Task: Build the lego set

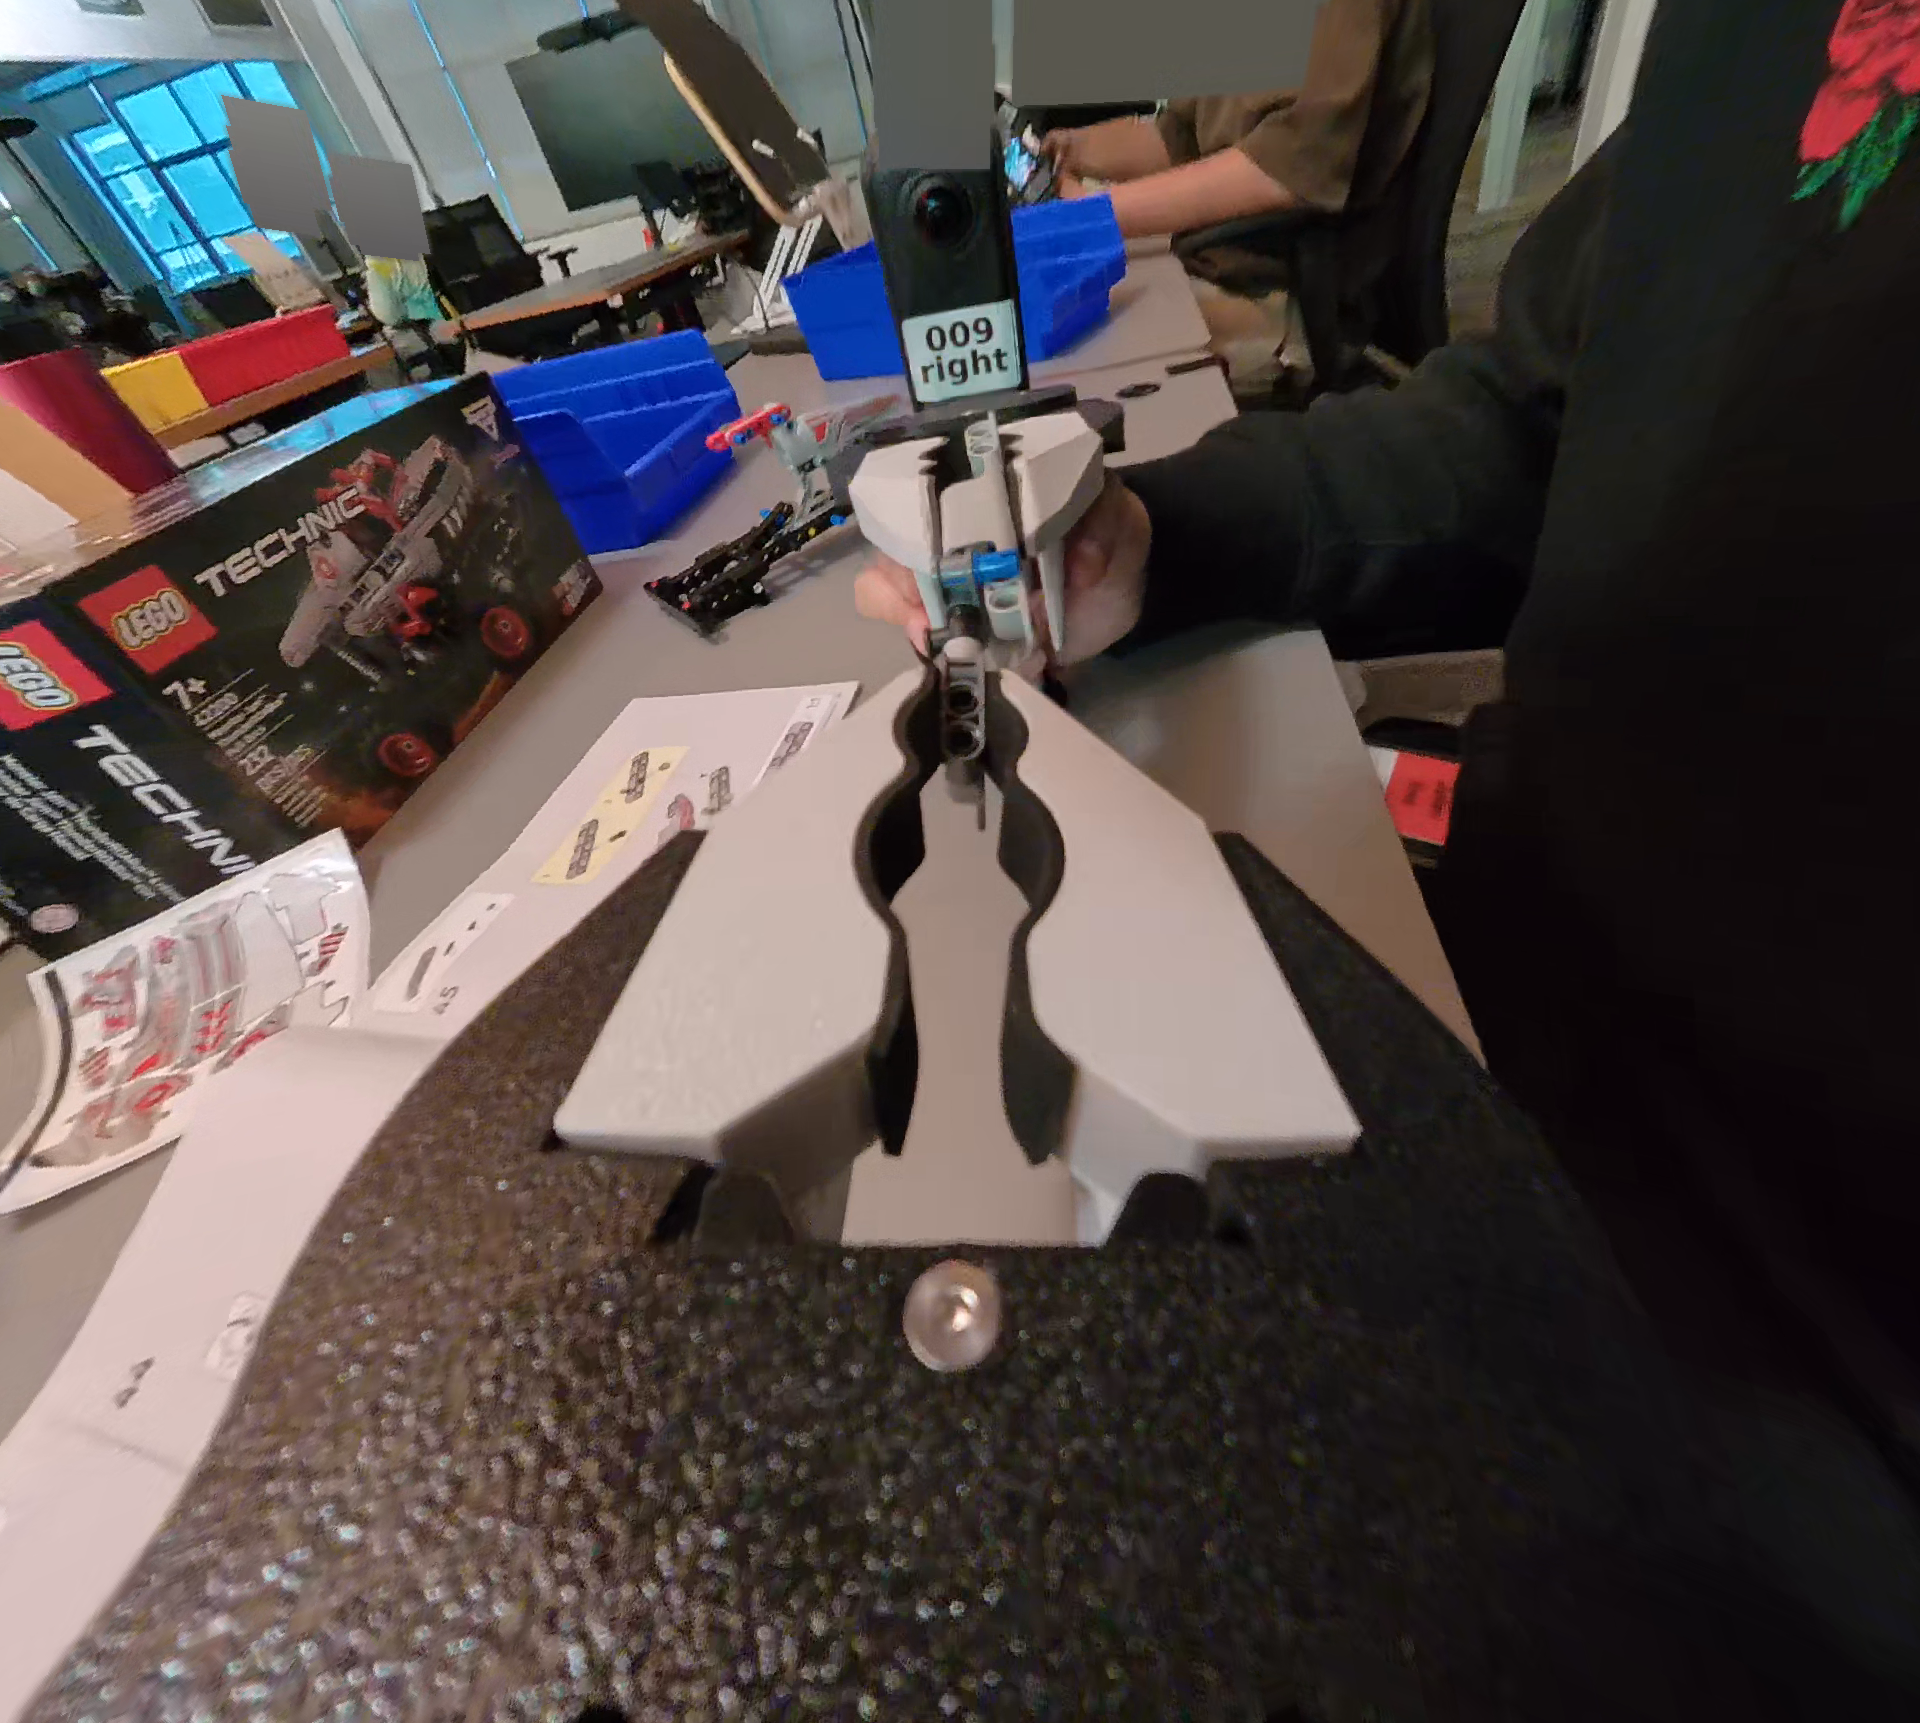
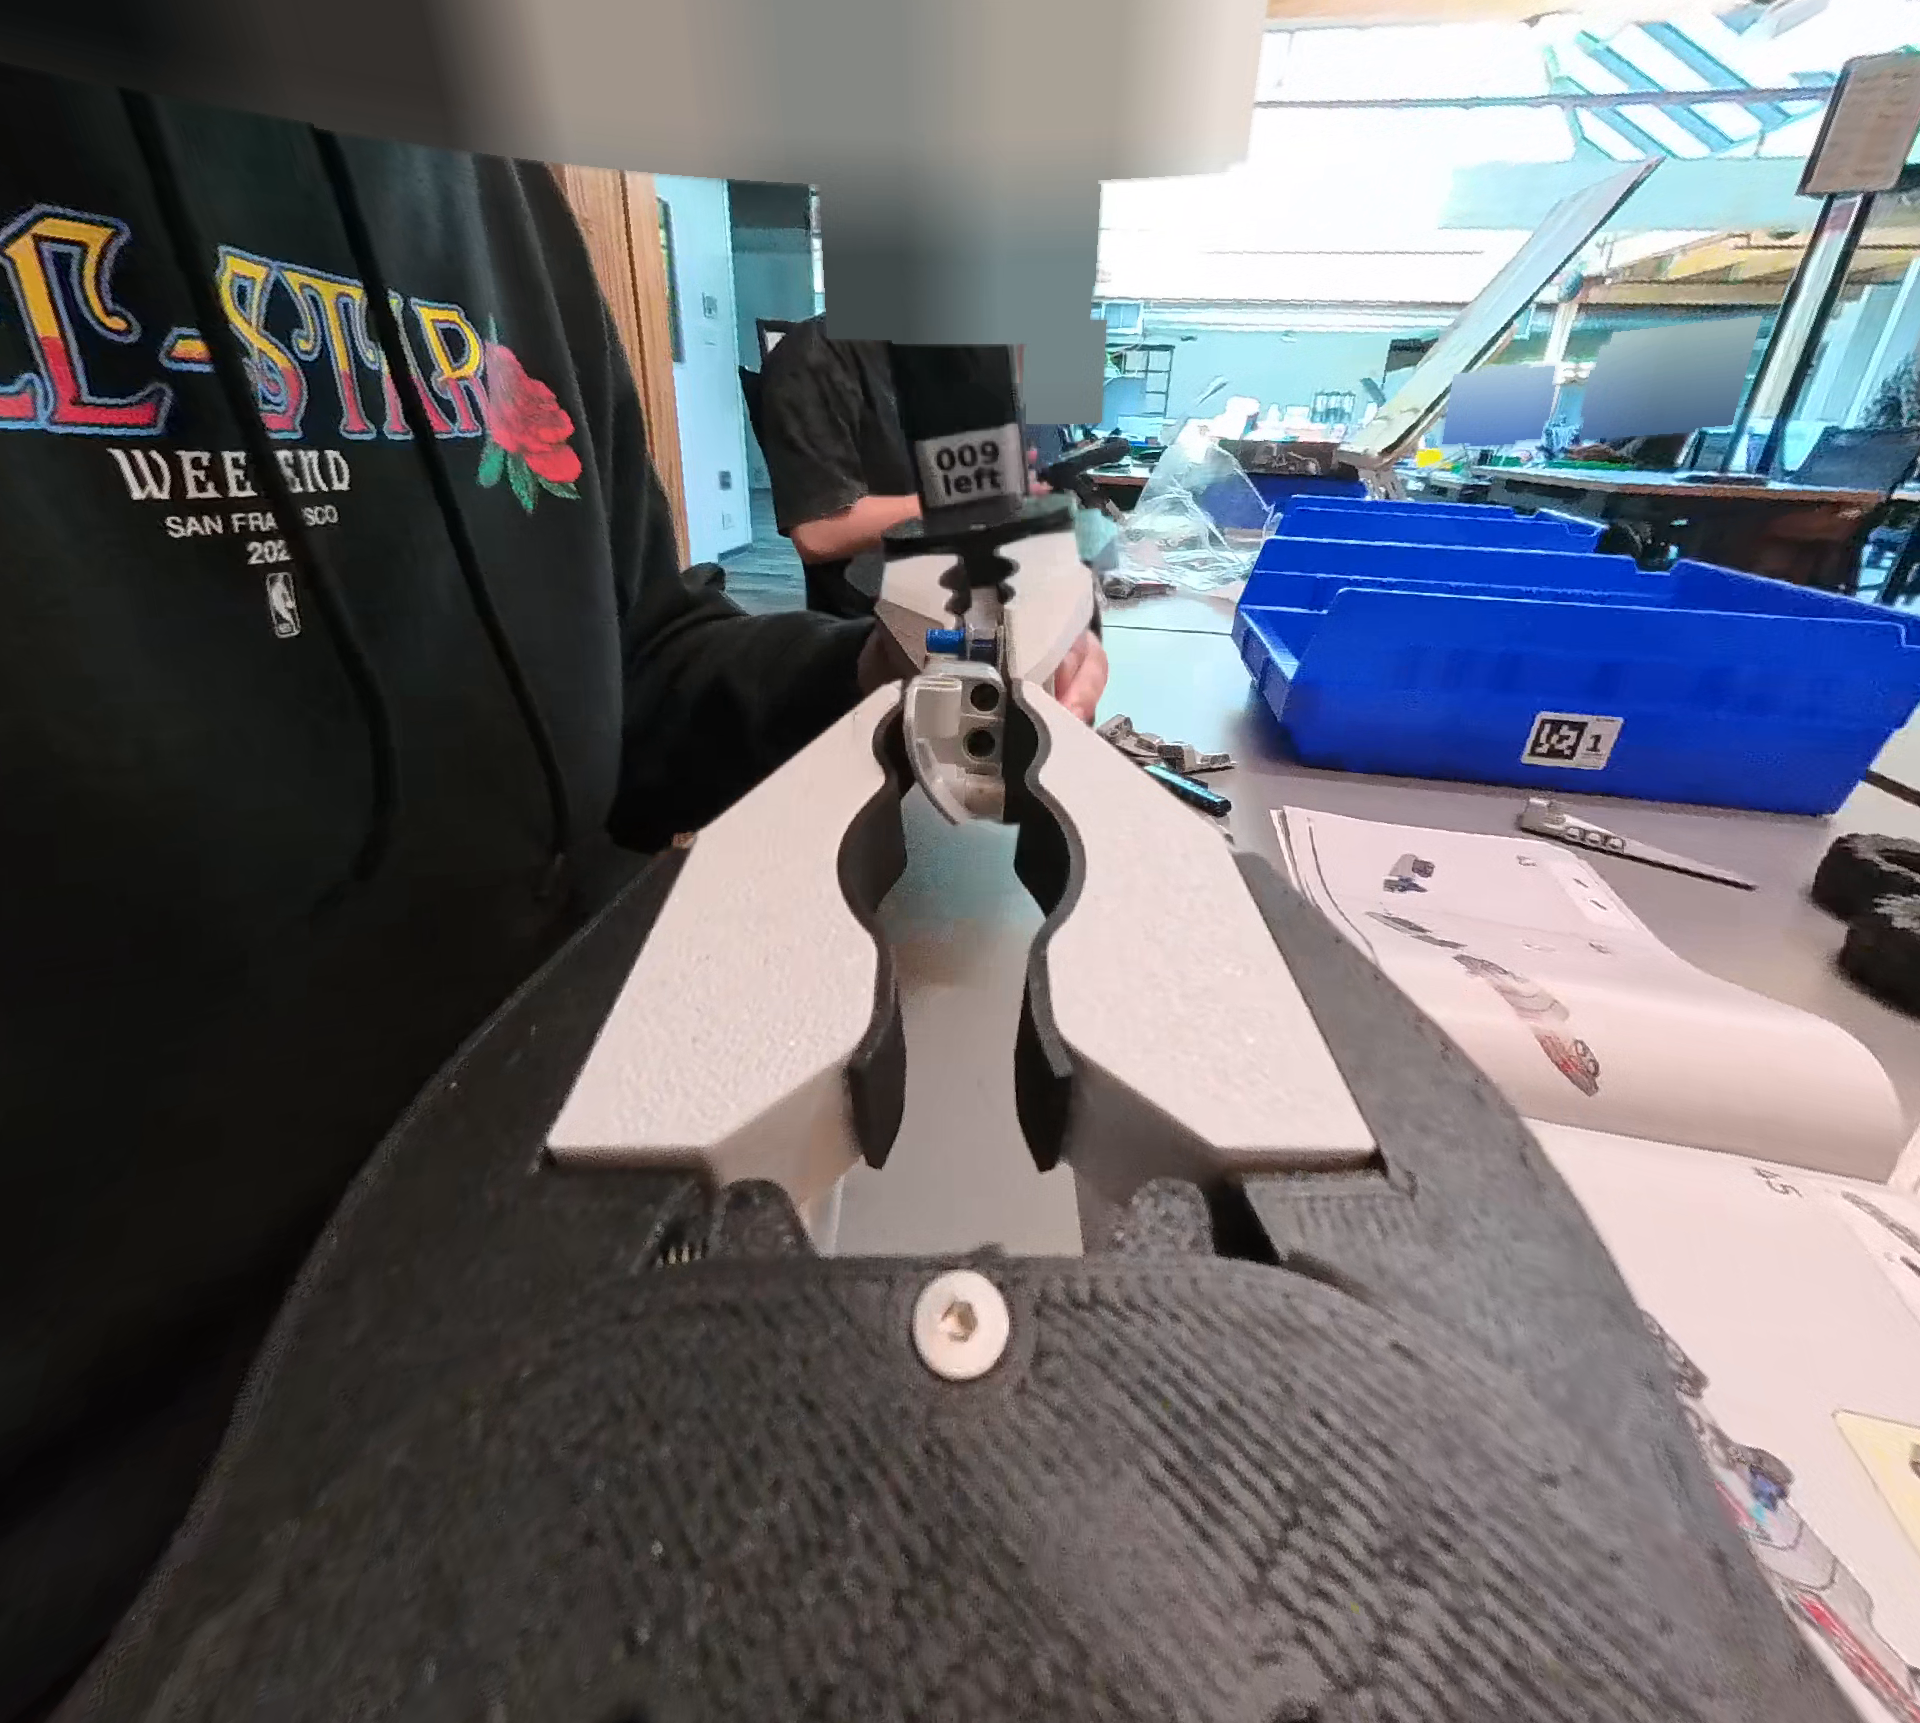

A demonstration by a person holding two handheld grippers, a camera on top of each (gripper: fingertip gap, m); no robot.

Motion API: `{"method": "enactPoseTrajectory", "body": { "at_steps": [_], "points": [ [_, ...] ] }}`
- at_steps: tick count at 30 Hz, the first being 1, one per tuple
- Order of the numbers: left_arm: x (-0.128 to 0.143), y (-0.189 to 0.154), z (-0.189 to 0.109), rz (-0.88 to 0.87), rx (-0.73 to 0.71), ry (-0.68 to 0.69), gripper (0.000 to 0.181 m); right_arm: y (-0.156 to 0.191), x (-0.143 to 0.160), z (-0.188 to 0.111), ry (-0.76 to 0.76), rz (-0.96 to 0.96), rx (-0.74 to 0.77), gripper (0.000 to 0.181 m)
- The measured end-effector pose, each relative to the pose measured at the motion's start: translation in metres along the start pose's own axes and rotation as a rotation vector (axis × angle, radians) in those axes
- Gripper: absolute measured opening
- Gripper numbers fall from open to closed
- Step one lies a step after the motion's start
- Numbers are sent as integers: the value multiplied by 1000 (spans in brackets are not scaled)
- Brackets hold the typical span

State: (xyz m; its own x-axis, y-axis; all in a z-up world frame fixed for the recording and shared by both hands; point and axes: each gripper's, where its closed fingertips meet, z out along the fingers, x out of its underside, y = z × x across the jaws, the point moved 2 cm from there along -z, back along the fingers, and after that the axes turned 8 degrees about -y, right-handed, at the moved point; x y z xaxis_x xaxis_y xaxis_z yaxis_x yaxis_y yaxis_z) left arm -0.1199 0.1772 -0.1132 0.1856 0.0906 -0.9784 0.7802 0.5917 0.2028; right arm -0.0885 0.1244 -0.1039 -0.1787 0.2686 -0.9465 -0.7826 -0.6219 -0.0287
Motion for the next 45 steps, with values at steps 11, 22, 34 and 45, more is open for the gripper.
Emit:
{"method": "enactPoseTrajectory", "body": {
  "at_steps": [11,22,34,45],
  "points": [
    [-8,4,3,-101,-52,105,5,-6,-6,-2,-70,131,-2,15],
    [-7,10,-4,-117,-81,158,5,-15,-2,5,-72,267,39,15],
    [-10,10,-13,-48,-89,263,5,-17,2,13,-83,368,13,15],
    [-8,15,-21,46,-105,322,5,-21,8,19,-42,396,23,15]
  ]
}}
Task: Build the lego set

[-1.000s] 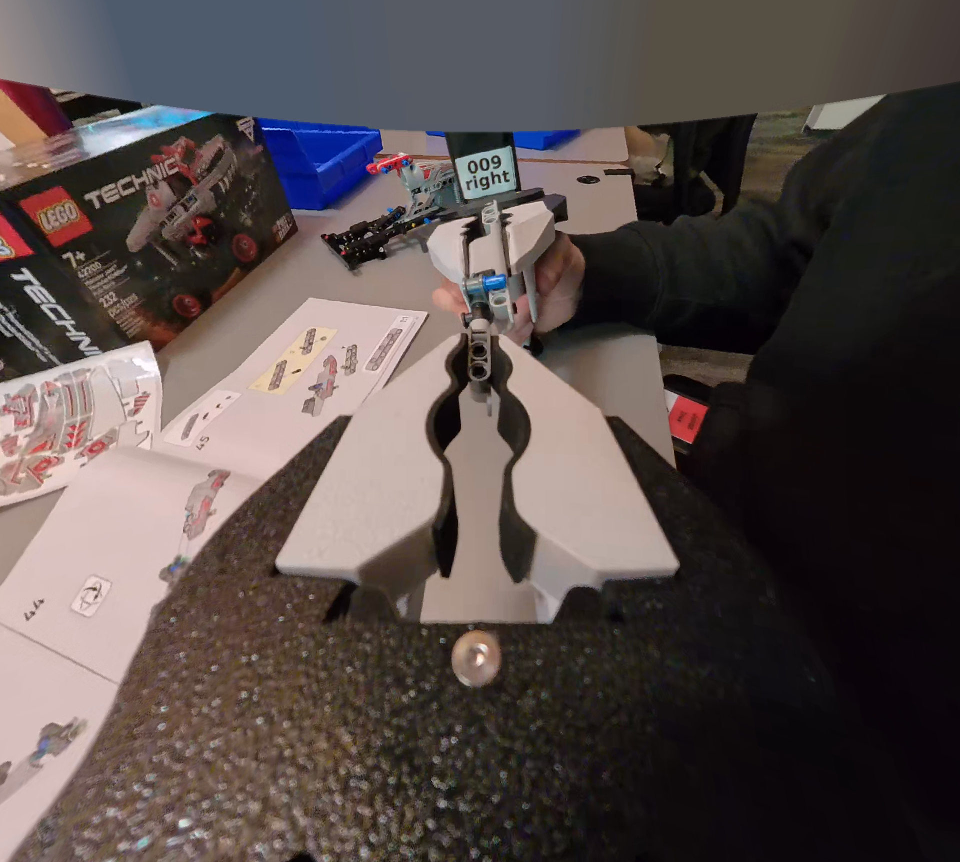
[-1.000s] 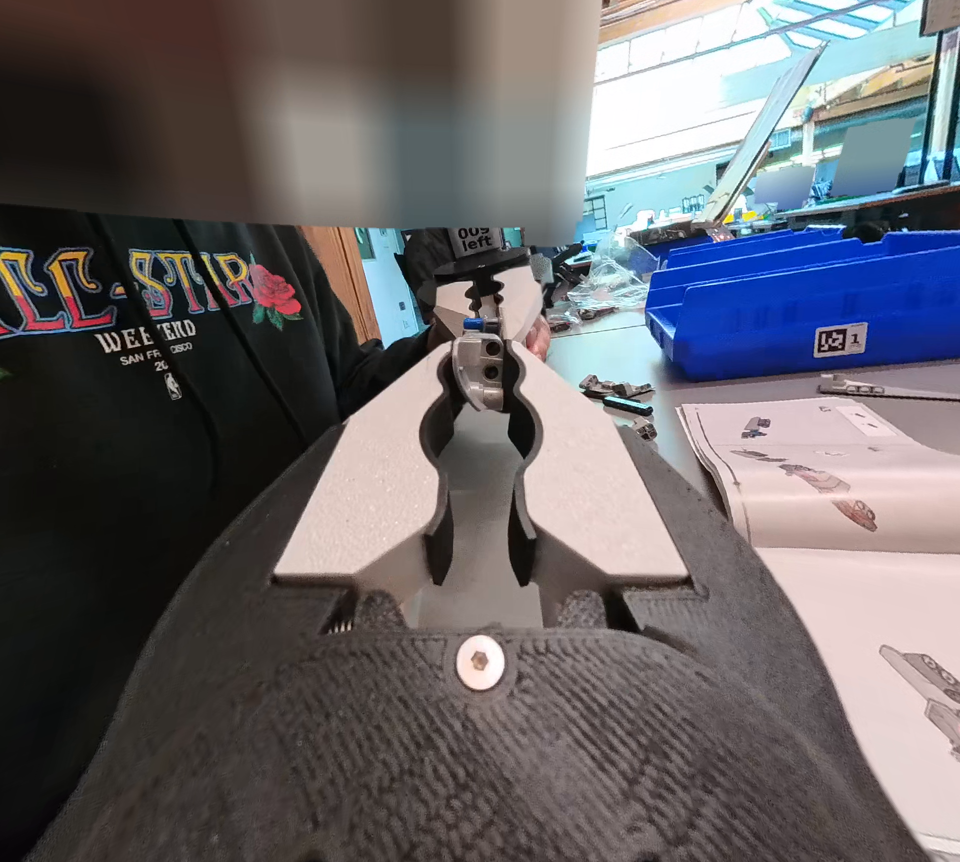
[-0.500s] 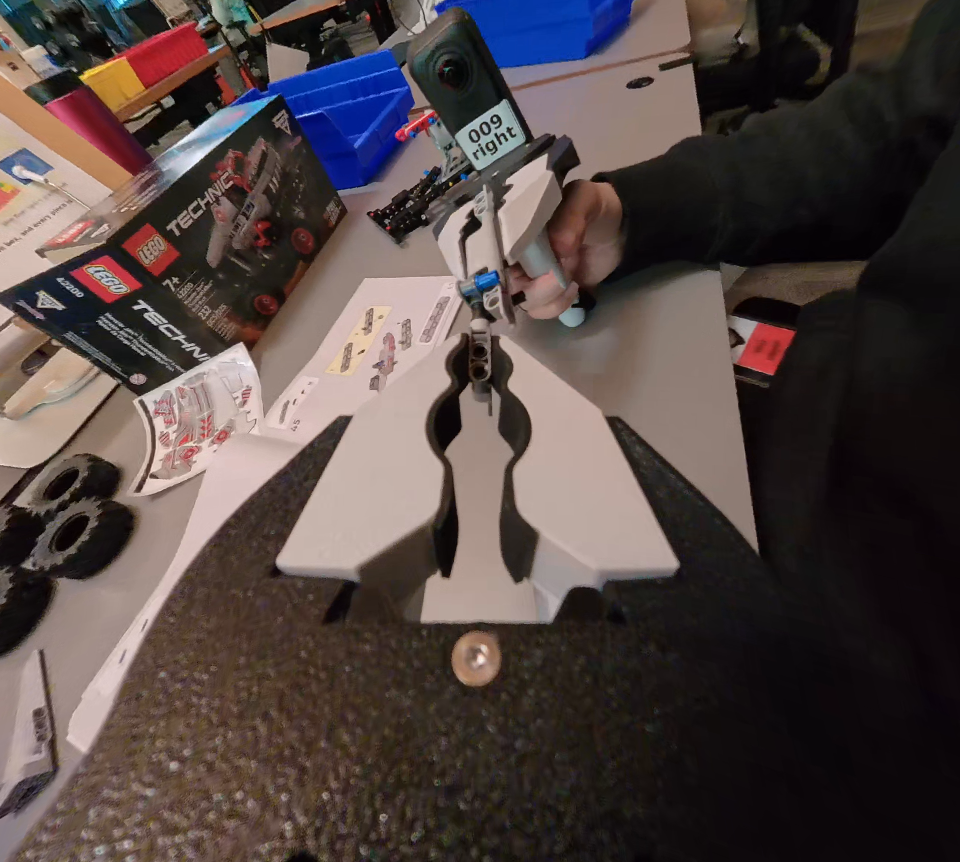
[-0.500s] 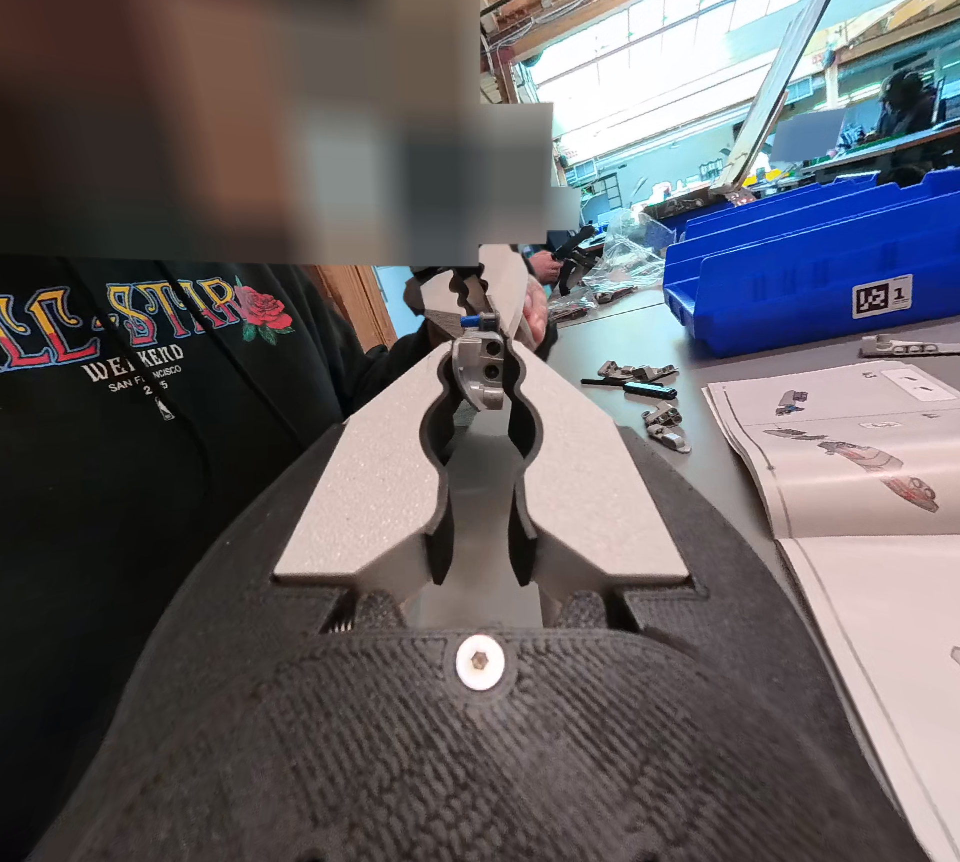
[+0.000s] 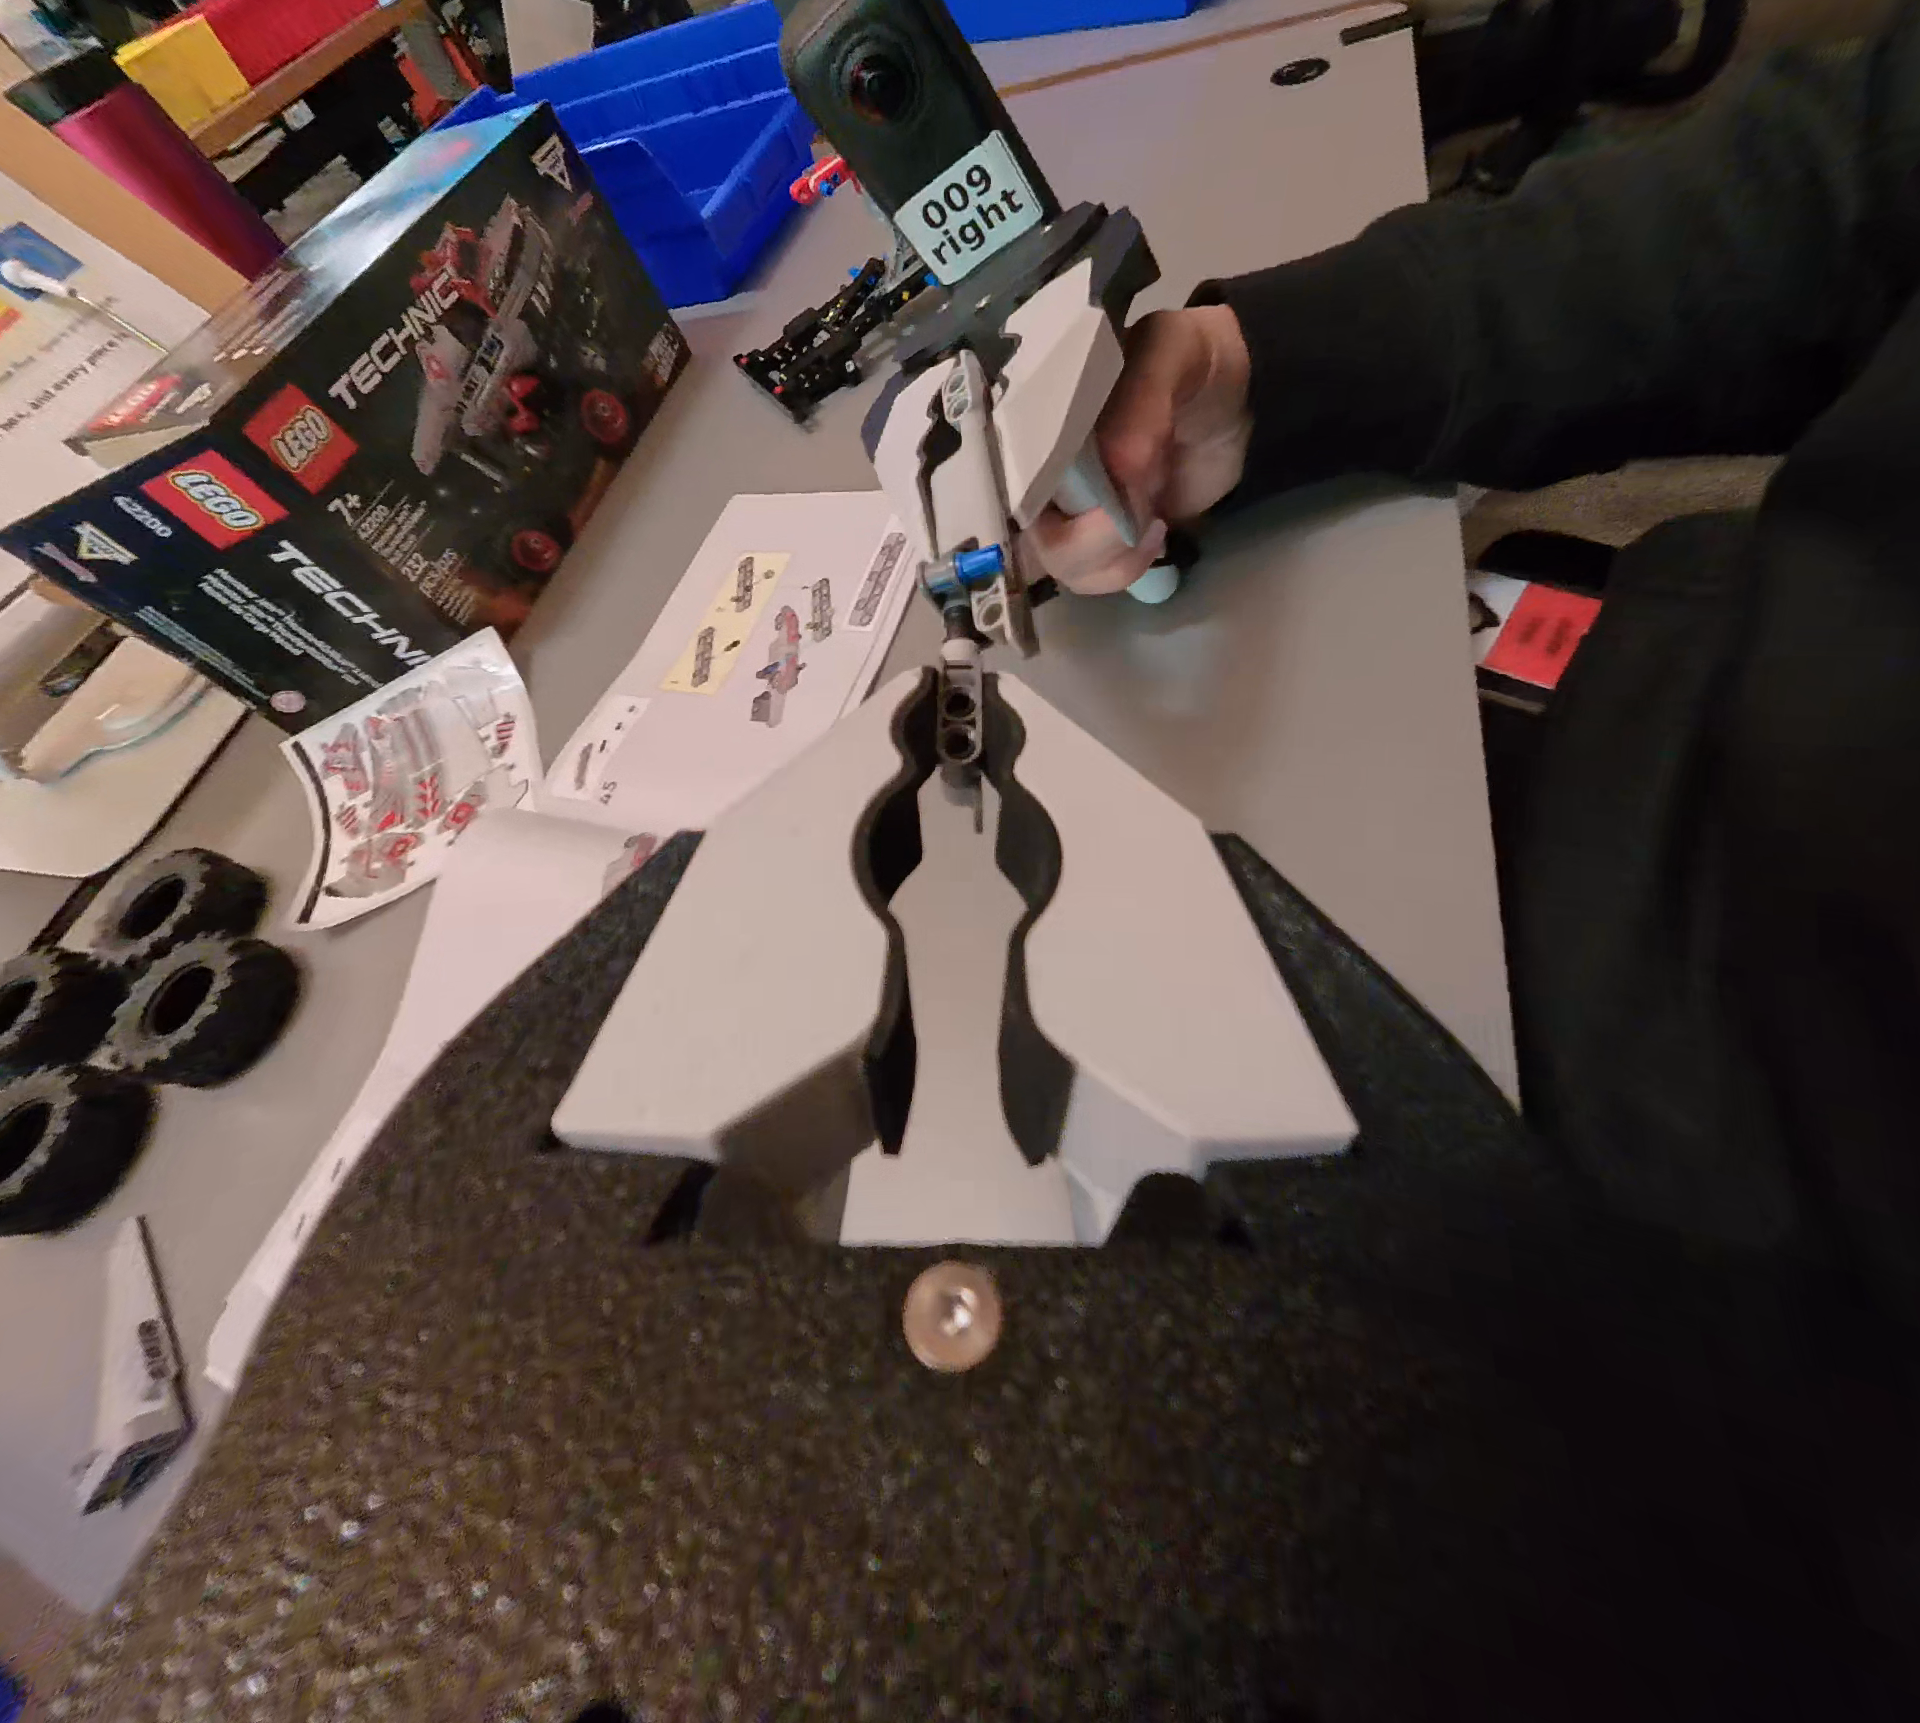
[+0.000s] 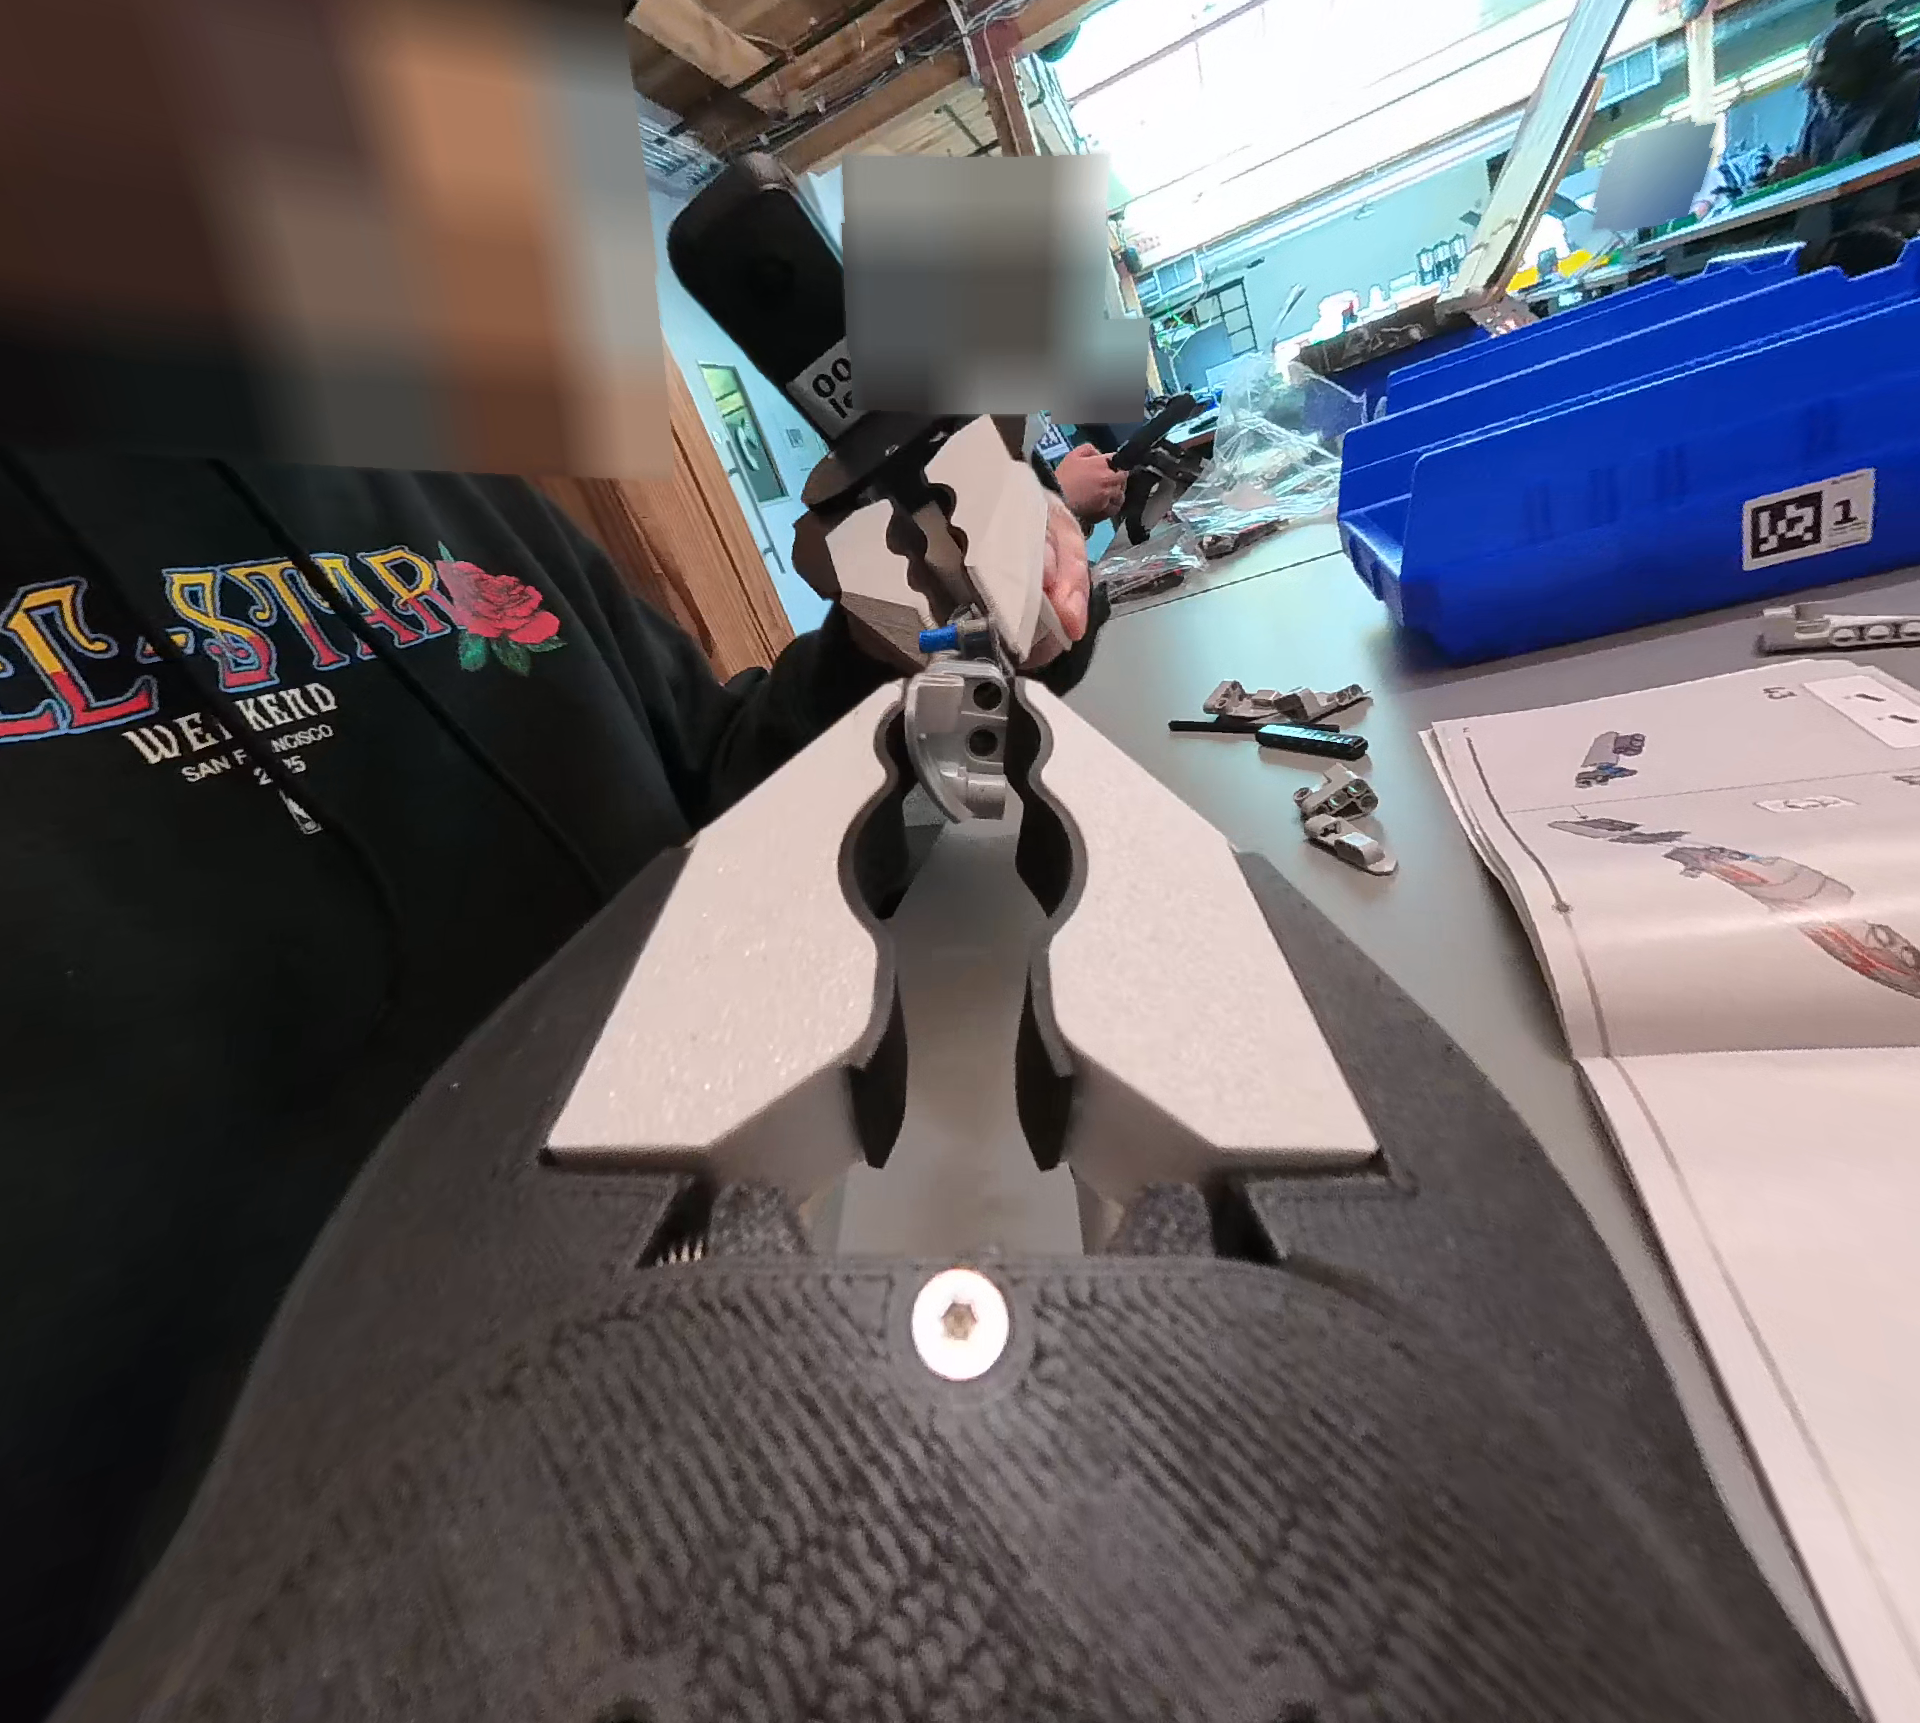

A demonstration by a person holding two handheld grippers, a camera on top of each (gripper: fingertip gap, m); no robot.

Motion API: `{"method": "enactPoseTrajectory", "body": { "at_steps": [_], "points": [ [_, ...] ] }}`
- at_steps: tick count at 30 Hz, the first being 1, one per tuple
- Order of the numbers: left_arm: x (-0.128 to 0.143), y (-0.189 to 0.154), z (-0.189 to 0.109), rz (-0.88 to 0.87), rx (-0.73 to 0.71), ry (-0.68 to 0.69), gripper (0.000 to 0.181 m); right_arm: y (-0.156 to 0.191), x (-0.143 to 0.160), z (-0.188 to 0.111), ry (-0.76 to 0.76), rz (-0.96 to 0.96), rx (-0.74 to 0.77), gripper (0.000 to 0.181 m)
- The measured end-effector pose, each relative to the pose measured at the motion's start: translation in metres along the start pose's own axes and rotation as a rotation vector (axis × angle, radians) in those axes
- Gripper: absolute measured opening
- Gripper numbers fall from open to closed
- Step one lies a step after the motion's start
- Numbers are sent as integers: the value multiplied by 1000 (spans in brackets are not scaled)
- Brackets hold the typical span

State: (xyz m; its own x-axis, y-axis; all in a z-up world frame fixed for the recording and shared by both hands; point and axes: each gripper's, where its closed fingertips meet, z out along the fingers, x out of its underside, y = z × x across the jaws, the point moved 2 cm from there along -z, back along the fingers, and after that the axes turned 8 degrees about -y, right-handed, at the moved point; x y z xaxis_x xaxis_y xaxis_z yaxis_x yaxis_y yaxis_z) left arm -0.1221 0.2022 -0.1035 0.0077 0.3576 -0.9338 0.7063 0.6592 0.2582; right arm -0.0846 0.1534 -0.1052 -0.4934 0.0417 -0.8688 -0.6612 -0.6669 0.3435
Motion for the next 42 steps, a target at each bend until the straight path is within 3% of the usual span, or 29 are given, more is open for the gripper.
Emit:
{"method": "enactPoseTrajectory", "body": {
  "at_steps": [2,6,13,17,30,37,42],
  "points": [
    [-1,0,-1,-61,22,-17,5,0,0,2,-2,-3,-10,15],
    [3,1,-1,-344,103,-85,5,-2,-1,3,-8,-11,-2,15],
    [-3,0,0,-33,48,-78,5,0,-2,2,-10,-9,-29,15],
    [-12,-1,2,-130,72,-133,5,7,-10,0,-84,-13,-74,15],
    [-21,-6,8,-19,34,-46,5,14,-15,-7,-158,-46,-88,15],
    [-15,-5,5,-167,56,6,5,11,-9,-4,-93,-69,-49,15],
    [-10,-2,5,-321,112,-40,5,8,-8,-3,-69,-100,-14,16]
  ]
}}
